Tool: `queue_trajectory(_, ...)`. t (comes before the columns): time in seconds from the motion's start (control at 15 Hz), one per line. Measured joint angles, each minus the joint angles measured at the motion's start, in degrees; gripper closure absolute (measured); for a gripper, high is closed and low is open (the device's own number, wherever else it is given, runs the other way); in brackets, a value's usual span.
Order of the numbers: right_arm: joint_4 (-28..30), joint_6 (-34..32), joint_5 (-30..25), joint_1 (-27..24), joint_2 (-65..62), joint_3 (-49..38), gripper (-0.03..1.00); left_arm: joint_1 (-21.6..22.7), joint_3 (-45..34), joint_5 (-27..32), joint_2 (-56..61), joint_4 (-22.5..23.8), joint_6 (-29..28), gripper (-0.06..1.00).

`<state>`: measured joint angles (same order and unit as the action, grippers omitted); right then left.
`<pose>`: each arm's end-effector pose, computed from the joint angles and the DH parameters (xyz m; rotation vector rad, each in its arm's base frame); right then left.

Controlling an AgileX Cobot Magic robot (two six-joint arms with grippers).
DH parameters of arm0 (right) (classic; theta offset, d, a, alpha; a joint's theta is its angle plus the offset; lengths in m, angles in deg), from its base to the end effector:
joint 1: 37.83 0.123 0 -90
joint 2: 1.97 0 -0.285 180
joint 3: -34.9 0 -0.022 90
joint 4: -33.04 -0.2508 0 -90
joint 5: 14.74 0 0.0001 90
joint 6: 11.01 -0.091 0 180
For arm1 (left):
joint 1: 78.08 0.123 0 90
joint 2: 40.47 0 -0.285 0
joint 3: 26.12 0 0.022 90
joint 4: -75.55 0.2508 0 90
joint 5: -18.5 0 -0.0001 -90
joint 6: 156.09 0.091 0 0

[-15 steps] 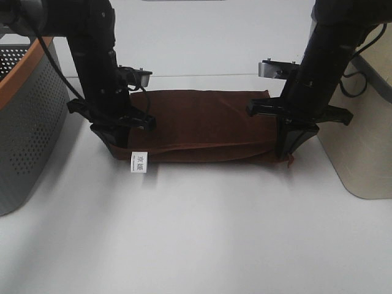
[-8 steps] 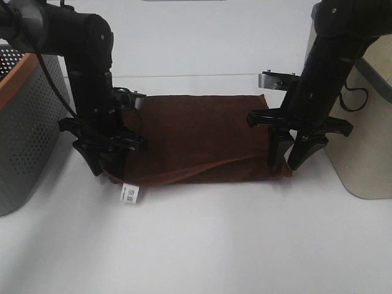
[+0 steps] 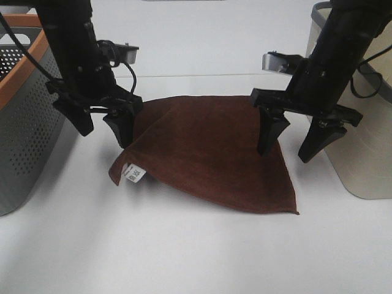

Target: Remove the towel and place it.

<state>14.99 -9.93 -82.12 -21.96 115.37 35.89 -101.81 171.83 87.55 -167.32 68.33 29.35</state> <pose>0.3403 0.1238 0.1975 0.2472 -3.0020 -0.4185 0.3790 -0.1783 0.2003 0.7204 3.0350 -0.1915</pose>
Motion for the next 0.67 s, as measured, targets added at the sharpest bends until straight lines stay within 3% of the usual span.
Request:
queue_trajectory(0.27, -0.63, 0.00, 0.46, 0.00, -6.53, 0.00, 0.28, 0.00, -0.46, 0.23, 3.38, 2.86, 0.52, 0.18)
queue_trajectory(0.67, -0.69, 0.00, 0.80, 0.00, -7.16, 0.00, 0.28, 0.00, -10.03, 0.63, 3.44, 1.66, -1.26, 0.18)
